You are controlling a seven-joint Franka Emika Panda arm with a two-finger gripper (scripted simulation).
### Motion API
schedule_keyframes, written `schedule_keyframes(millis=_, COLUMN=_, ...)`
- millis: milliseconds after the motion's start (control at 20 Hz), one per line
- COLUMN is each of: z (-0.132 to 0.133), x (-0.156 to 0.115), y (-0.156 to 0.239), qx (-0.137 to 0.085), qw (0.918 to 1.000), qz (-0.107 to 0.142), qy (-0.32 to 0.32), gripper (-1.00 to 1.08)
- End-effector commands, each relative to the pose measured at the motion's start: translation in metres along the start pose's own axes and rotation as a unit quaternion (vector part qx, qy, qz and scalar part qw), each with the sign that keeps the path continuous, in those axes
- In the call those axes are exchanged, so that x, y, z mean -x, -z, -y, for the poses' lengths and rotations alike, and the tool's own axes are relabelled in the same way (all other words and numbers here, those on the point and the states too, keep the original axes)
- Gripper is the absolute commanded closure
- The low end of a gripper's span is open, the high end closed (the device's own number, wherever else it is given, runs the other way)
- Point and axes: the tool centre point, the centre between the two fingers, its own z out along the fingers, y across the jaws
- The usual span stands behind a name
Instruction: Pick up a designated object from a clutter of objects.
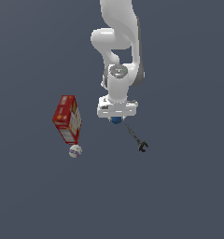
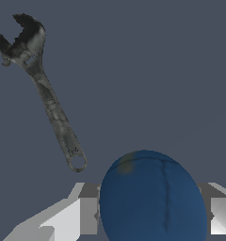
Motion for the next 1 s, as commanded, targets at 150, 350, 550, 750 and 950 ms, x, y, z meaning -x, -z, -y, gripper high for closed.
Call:
schedule_keyframes(millis=150, z=-0.012, x=-0.025, y=0.039, qx=-0.001, qw=1.0, qz=0.0, qy=0.0, gripper=1.08)
schedule_keyframes(millis=350, z=-0.022, x=-0.044, y=0.069, qx=-0.001, qw=1.0, qz=0.0, qy=0.0, gripper=1.08)
schedule_keyframes(millis=550, z=-0.032, x=-0.065, y=0.101, qx=-0.001, qw=1.0, qz=0.0, qy=0.0, gripper=1.08)
schedule_keyframes(millis=750, z=-0.043, x=-0.087, y=0.133, qx=-0.001, qw=1.0, qz=0.0, qy=0.0, gripper=1.08)
schedule_keyframes(millis=950, z=-0.052, x=-0.107, y=0.163, qx=-0.001, qw=1.0, qz=0.0, qy=0.0, gripper=1.08)
